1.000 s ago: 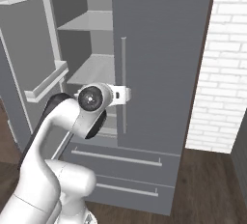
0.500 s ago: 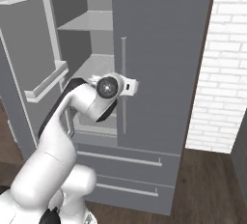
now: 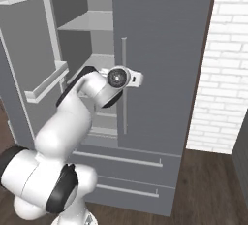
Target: Grab a lemon wedge from the fridge and one ice cube from the ice bowl, and put them in the glass of lemonade.
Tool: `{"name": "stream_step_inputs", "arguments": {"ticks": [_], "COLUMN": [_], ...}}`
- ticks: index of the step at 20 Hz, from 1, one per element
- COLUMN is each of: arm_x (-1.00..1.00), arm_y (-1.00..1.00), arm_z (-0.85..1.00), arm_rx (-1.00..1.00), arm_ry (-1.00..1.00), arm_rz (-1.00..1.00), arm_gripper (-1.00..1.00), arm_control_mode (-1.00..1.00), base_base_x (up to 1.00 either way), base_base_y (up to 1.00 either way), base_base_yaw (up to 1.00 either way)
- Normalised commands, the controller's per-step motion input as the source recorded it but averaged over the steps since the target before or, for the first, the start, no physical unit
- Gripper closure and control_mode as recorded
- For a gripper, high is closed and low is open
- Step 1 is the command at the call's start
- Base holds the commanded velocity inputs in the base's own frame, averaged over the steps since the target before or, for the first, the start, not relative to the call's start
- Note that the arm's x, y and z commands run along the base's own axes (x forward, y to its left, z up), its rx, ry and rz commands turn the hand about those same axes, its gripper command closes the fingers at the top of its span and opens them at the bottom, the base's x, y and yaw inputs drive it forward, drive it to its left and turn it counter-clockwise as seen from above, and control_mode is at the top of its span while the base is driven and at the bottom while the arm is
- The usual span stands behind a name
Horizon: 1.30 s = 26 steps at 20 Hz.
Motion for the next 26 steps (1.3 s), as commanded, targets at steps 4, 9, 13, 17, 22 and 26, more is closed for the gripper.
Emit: {"name": "stream_step_inputs", "arguments": {"ticks": [4, 9, 13, 17, 22, 26], "arm_x": [0.67, 0.69, 0.79, 0.83, 0.20, -0.82], "arm_y": [-0.02, -0.08, -0.06, -0.16, -0.16, -0.63], "arm_z": [-0.09, -0.07, -0.07, -0.09, 0.11, 0.50], "arm_rx": [0.00, 0.00, 0.00, 0.00, 0.00, 0.00], "arm_ry": [-0.02, -0.04, -0.01, 0.00, 0.00, 0.00], "arm_rz": [-0.05, -0.07, -0.05, -0.03, 0.00, 0.00], "arm_gripper": [-1.00, -1.00, -1.00, -1.00, 1.00, 1.00], "arm_control_mode": [-1.00, -1.00, -1.00, -1.00, -1.00, -1.00], "base_base_x": [0.00, 0.00, 0.00, 0.00, 0.00, 0.00], "base_base_y": [0.00, 0.00, 0.00, 0.00, 0.00, 0.00], "base_base_yaw": [0.00, 0.00, 0.00, 0.00, 0.00, 0.00]}}
